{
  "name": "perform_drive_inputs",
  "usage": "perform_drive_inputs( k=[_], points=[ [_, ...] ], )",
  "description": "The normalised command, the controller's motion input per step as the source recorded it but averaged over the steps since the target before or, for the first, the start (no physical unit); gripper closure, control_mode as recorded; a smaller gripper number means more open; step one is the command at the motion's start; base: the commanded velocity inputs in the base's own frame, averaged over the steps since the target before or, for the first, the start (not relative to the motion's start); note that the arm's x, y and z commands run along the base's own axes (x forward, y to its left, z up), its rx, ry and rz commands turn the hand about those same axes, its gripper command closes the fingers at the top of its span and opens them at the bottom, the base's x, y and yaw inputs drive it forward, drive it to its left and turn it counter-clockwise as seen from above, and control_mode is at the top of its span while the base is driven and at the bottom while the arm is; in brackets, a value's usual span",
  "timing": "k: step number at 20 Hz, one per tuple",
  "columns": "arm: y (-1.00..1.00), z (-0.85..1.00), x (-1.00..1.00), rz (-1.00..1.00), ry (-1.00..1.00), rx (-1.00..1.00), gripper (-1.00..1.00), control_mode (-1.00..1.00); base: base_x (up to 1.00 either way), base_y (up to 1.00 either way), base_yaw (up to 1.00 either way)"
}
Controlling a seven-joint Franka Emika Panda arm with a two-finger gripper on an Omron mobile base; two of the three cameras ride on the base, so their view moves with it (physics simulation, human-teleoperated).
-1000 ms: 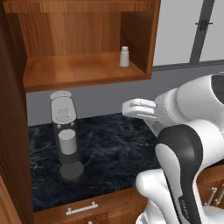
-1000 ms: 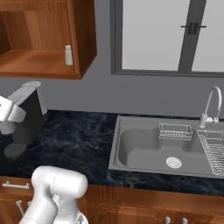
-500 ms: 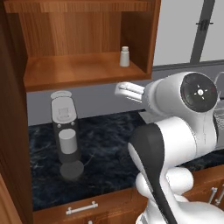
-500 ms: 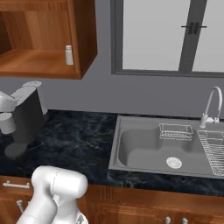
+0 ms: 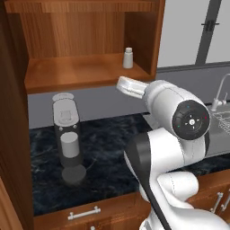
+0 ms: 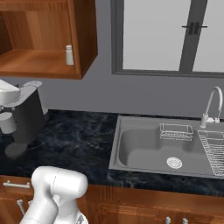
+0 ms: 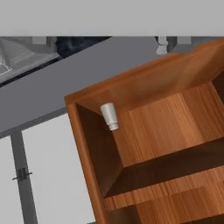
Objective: Collect the turmeric, ketchup, and shaker from the cabinet and place them next to the stove.
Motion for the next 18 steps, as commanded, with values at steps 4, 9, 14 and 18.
perform_drive_inputs(
  k=[4,9,14,18],
  points=[
    [-0.07,0.56,0.02,0.00,-0.12,-0.09,-1.00,-1.00,0.00,0.00,0.00],
    [0.00,0.18,0.06,-0.01,-0.02,-0.04,-1.00,-1.00,0.00,0.00,0.00],
    [0.00,0.00,0.10,0.00,0.00,0.00,-1.00,-1.00,0.00,0.00,0.00],
    [0.01,0.00,0.19,0.00,0.00,0.00,-1.00,-1.00,0.00,0.00,0.00]
  ],
)
